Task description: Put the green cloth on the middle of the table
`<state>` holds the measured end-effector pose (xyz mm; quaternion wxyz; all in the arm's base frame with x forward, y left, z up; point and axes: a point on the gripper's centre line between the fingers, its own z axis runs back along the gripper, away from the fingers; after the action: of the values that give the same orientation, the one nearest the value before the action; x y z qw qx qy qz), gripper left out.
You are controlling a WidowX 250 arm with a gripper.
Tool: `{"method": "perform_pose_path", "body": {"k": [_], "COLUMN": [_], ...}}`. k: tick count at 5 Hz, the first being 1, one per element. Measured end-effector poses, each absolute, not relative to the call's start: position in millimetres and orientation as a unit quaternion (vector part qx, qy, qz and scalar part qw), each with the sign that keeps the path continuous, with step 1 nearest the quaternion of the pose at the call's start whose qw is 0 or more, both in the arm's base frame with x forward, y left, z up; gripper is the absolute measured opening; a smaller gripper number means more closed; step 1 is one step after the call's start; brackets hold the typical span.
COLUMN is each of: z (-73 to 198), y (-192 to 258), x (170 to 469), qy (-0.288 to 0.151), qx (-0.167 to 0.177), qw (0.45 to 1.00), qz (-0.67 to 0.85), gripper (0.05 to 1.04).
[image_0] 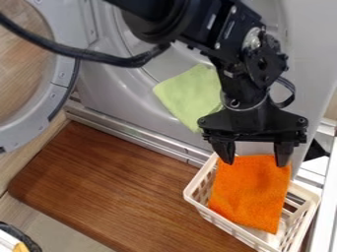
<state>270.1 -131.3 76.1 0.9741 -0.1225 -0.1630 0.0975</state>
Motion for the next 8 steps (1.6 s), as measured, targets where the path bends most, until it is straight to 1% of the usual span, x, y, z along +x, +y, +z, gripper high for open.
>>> {"method": "perform_pose_path", "body": {"k": [1, 2, 3, 4, 5, 6, 7, 8], "z": [70.1, 68.0, 80.4, 81.8, 89.0, 88.4, 84.1, 76.6], "y": [-130.5, -115.4, -104.4, -81.4, -63.7, -46.7, -37.6, -18.6], "x": [267.6, 266.3, 271.3, 279.1, 298.5, 314.3, 330.3, 345.9], "qy": [-0.152, -0.131, -0.142, -0.148, -0.172, -0.185, -0.189, -0.188], "qx": [-0.117, -0.105, -0.1, -0.095, -0.091, -0.084, -0.075, -0.062], "qw": [0.977, 0.979, 0.979, 0.976, 0.969, 0.965, 0.964, 0.962], "qz": [0.097, 0.113, 0.107, 0.132, 0.154, 0.168, 0.169, 0.189], "gripper": [1.001, 1.001, 1.001, 1.001, 1.001, 1.001, 1.001, 1.001]}}
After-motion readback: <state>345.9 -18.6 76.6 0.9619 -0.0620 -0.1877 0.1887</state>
